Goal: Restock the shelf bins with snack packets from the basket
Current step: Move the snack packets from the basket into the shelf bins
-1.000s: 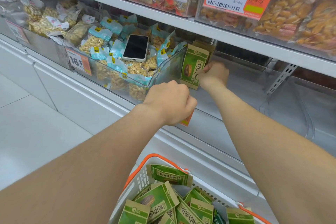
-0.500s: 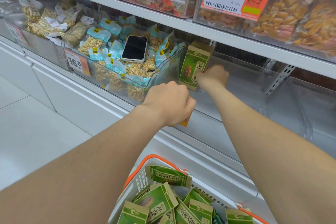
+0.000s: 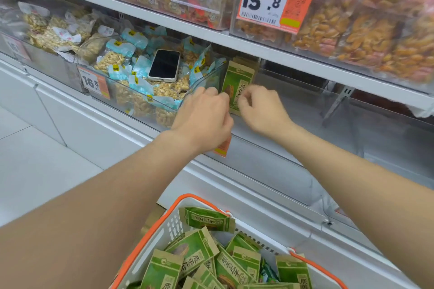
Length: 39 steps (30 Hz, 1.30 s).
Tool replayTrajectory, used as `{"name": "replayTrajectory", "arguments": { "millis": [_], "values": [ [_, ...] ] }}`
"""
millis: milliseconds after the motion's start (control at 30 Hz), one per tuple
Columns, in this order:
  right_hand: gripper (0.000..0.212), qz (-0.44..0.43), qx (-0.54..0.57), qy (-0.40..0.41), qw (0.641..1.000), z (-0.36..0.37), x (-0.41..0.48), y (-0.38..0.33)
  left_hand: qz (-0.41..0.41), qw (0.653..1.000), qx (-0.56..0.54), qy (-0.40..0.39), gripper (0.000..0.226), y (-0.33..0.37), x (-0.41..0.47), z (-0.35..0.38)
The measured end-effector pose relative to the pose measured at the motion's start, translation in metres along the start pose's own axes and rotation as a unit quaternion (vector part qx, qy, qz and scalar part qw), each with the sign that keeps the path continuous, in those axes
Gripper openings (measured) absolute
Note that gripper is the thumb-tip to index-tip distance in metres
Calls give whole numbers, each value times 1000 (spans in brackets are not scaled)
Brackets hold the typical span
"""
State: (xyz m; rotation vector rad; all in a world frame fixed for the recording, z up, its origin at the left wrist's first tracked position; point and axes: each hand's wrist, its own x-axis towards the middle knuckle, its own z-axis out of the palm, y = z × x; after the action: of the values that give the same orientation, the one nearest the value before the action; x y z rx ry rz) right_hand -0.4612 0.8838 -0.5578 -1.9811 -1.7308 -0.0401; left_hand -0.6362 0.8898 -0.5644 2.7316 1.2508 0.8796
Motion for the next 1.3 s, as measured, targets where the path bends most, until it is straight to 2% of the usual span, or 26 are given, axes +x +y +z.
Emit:
{"name": "replayTrajectory", "arguments": {
  "millis": [100,167,267,333,400,467,633,767,900,967,1067,1133,1200,1300],
  "values": [
    [17,-97,-27,14,995,-25,-54,-6,-22,999,-33,-13,12,5,-4,-15],
    [16,-141,-73,-16,987,-40,-92,-9,-45,994,-67,-73,12,9,-12,-23],
    [19,-207,-175,-169,948,-48,-140,-13,-12,970,-54,-237,18,26,-30,-25],
    [19,-233,-235,-289,898,-40,-165,-11,35,934,-21,-355,29,43,-47,-17],
    [17,-230,-267,-387,852,-29,-187,-4,63,895,6,-441,41,56,-64,-3],
    [16,-211,-291,-455,815,-17,-207,7,86,859,54,-502,37,68,-80,11],
    [10,-187,-336,-526,758,-9,-242,23,118,782,157,-592,18,95,-128,40],
    [12,-180,-325,-529,763,-12,-253,24,132,697,226,-668,65,100,-169,72],
    [17,-201,-299,-507,784,-15,-255,21,137,676,234,-686,69,93,-197,97],
    [20,-199,-290,-499,792,-15,-254,21,129,676,226,-690,69,95,-207,103],
    [13,-197,-290,-503,790,-12,-254,24,114,713,192,-665,61,97,-212,106],
    [11,-191,-273,-518,788,-10,-254,23,114,723,174,-658,61,95,-213,107],
    [32,-177,-244,-536,789,-7,-251,22,113,723,161,-662,64,95,-208,105],
    [38,-162,-224,-533,799,-7,-246,18,81,744,128,-651,60,97,-185,90]
  ]
}}
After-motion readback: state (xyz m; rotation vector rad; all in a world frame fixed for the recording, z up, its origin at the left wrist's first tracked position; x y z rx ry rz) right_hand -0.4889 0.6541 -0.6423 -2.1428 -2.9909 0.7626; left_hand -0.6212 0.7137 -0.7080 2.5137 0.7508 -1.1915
